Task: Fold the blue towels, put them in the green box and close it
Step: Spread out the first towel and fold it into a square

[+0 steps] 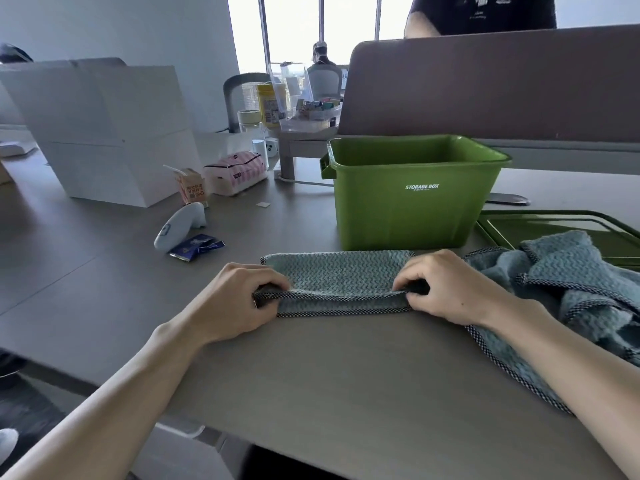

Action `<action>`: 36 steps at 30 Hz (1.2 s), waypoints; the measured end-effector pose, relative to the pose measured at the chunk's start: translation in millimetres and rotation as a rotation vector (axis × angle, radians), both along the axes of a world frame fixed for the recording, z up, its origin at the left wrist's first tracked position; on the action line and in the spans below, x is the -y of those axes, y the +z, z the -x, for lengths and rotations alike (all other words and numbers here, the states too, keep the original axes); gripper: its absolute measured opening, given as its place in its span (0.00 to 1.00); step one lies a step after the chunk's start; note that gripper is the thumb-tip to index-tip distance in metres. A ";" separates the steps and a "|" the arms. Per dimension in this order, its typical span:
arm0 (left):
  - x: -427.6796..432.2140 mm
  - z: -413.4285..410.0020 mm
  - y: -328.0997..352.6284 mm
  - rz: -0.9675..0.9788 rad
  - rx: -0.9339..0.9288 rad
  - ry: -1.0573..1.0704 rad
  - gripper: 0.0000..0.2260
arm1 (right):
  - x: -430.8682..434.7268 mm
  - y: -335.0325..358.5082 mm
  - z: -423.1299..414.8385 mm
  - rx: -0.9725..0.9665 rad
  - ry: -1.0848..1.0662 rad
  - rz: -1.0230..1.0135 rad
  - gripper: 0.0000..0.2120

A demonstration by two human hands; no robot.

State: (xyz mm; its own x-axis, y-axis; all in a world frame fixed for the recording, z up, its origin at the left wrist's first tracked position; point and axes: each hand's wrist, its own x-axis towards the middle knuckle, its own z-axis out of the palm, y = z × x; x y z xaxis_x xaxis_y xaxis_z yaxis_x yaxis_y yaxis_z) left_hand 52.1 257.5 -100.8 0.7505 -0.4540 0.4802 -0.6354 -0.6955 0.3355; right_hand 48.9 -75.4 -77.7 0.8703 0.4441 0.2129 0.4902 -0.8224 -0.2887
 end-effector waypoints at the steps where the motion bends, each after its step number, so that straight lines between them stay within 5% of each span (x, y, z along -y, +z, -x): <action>1: -0.6 1.1 0.2 0.027 0.020 0.006 0.09 | 1.4 -0.3 -0.1 0.004 -0.010 -0.018 0.10; 10: -3.3 14.0 0.3 0.085 0.062 -0.156 0.03 | 7.5 3.0 4.3 -0.025 -0.014 -0.135 0.05; 26: -0.3 16.6 -2.5 -0.012 0.042 -0.152 0.13 | 14.9 5.1 10.7 0.127 0.180 -0.145 0.03; 36: -8.9 12.9 -5.2 0.030 0.019 -0.165 0.11 | 22.4 -2.9 4.0 -0.045 0.210 -0.035 0.03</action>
State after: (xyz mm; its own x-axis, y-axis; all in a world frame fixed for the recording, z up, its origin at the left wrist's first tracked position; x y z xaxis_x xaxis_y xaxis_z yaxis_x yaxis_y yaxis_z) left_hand 39.2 266.3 -106.0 0.6572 -0.5555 0.5094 -0.7469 -0.5706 0.3414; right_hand 44.9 -97.8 -80.5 0.7682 0.6099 0.1947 0.6361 -0.6923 -0.3408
